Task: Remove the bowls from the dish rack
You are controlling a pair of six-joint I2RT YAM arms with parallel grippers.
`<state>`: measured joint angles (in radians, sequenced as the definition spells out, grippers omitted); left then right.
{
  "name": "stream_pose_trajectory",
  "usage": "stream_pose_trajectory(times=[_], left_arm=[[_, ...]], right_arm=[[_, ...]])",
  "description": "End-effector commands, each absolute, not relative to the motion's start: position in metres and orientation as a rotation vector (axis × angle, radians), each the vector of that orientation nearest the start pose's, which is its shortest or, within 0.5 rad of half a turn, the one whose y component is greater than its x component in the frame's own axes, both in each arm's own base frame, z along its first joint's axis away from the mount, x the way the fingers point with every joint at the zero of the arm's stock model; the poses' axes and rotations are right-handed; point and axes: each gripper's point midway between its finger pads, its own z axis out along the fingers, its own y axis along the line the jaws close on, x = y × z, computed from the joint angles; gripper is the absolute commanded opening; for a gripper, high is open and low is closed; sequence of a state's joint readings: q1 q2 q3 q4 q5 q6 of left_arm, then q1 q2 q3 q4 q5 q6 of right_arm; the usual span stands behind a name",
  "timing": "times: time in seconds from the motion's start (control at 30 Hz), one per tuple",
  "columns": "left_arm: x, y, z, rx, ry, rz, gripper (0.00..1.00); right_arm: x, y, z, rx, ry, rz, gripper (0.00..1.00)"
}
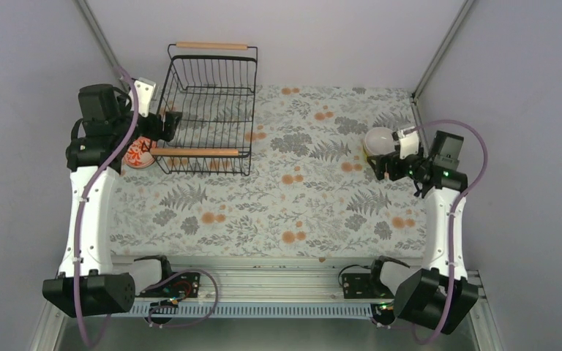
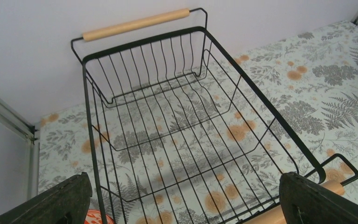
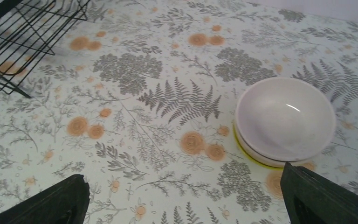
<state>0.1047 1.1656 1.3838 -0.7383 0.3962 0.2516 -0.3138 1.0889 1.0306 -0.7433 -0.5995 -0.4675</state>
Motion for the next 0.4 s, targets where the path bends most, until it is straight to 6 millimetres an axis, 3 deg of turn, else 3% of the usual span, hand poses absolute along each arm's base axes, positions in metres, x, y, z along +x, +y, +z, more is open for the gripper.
stream_pose_trajectory(times=[0.0, 0.2, 0.37], left_arm=[[0.352, -0.027, 0.372, 0.37, 1.928, -0.165, 1.0], [0.356, -0.032, 0.364, 0.386, 1.941, -0.215, 1.0], [0.357, -0.029, 0.37, 0.37, 1.933, -0.206, 1.0]], right_arm=[[0.308, 0.023, 0.253, -0.526, 2.037, 0.348, 1.0], [0.308, 0.022, 0.24, -0.5, 2.065, 0.352, 1.0], [0.311, 0.016, 0.234, -0.478, 2.077, 0.31, 1.0]])
